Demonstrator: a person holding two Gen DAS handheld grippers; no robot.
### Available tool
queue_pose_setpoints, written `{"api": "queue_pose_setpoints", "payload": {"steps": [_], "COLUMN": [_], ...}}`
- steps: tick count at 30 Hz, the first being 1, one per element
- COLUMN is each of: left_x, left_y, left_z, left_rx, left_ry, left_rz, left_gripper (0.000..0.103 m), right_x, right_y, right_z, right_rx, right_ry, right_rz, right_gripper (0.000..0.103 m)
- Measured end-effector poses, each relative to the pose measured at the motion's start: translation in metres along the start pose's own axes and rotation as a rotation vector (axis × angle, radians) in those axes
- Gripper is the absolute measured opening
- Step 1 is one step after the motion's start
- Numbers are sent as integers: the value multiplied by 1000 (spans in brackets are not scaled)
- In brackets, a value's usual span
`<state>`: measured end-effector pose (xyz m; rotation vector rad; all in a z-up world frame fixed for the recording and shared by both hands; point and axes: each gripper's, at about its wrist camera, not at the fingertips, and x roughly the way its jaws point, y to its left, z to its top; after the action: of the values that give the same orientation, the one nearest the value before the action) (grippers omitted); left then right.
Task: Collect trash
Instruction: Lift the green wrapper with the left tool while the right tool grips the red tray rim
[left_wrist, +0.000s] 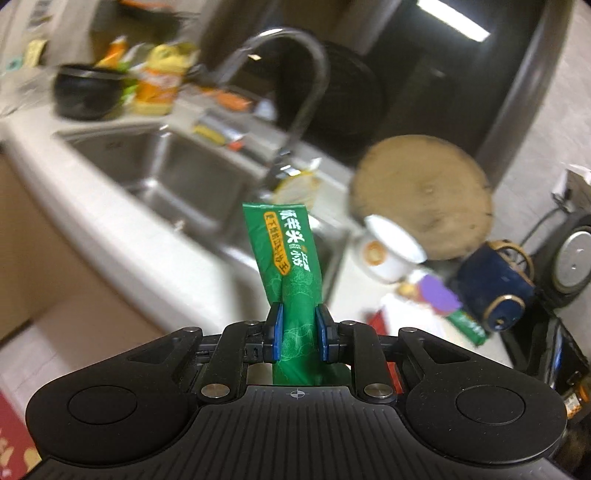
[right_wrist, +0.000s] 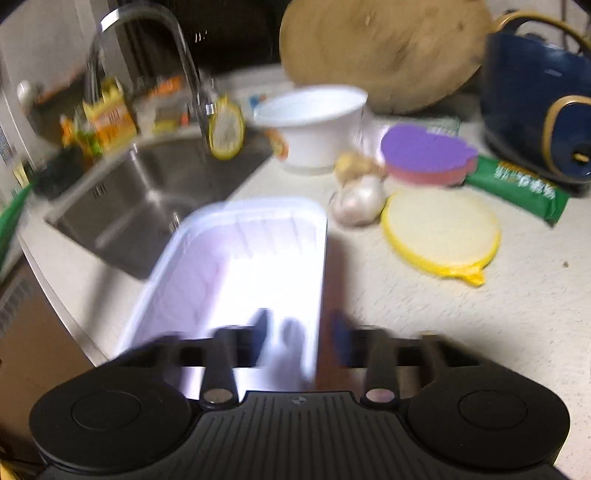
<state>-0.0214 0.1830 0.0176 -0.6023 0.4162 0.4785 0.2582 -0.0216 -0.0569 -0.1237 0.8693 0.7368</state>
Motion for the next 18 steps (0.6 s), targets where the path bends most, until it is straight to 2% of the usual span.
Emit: {"api": "queue_pose_setpoints", "payload": {"steps": [6,11,14,18], "left_x": [-15,-15,0,34], "left_y": [63,120,144,162], "left_z": [-22,-41,-58,-105], "left_rx": [2,6,21,11], "left_ry": [85,195,340,577], "left_rz": [83,163,142,59], "left_gripper": [22,22,22,22], "right_x": [-36,-68,-74,-65], "right_y": [36,82,109,134], "right_z": [-15,-45,-73,-117], "right_rx": [-38,-87,-99,-105], "right_ry": [-36,-26,31,138], "right_rz": [-12,41,76,71], "right_gripper": [6,5,5,5]}}
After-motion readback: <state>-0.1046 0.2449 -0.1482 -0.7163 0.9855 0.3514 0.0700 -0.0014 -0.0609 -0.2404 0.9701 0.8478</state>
